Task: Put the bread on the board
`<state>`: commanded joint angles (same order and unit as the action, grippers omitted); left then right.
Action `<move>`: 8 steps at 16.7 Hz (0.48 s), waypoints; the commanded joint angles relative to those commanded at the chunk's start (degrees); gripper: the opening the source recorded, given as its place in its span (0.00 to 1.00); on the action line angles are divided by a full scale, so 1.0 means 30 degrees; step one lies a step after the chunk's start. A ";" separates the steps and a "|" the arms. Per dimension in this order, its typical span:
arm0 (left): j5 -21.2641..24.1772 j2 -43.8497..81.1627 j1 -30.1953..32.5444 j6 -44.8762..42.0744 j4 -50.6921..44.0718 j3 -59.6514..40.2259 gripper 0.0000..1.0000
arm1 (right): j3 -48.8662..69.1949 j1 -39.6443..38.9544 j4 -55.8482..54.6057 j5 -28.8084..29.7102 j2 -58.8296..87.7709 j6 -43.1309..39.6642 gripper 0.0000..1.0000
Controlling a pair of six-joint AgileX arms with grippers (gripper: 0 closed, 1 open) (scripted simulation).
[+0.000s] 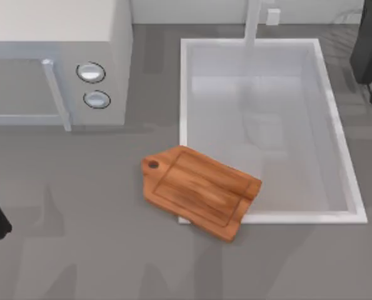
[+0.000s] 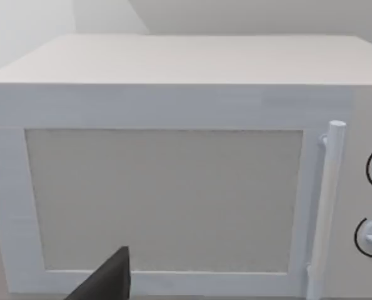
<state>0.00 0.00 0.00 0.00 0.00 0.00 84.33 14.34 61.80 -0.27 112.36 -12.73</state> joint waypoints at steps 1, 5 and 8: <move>0.0000 0.0000 0.0000 0.0000 0.0000 0.0000 1.00 | 0.0507 0.0005 0.0736 0.0001 -0.0281 -0.0004 0.00; 0.0000 0.0000 0.0000 0.0000 0.0000 0.0000 1.00 | 0.1284 0.0008 0.1708 0.0003 -0.0841 0.0004 0.00; 0.0000 0.0000 0.0000 0.0000 0.0000 0.0000 1.00 | 0.1278 -0.0061 0.1674 -0.0007 -0.0742 0.0011 0.00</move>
<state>0.00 0.00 0.00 0.00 0.00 0.00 88.17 14.16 66.82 -0.30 110.14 -12.70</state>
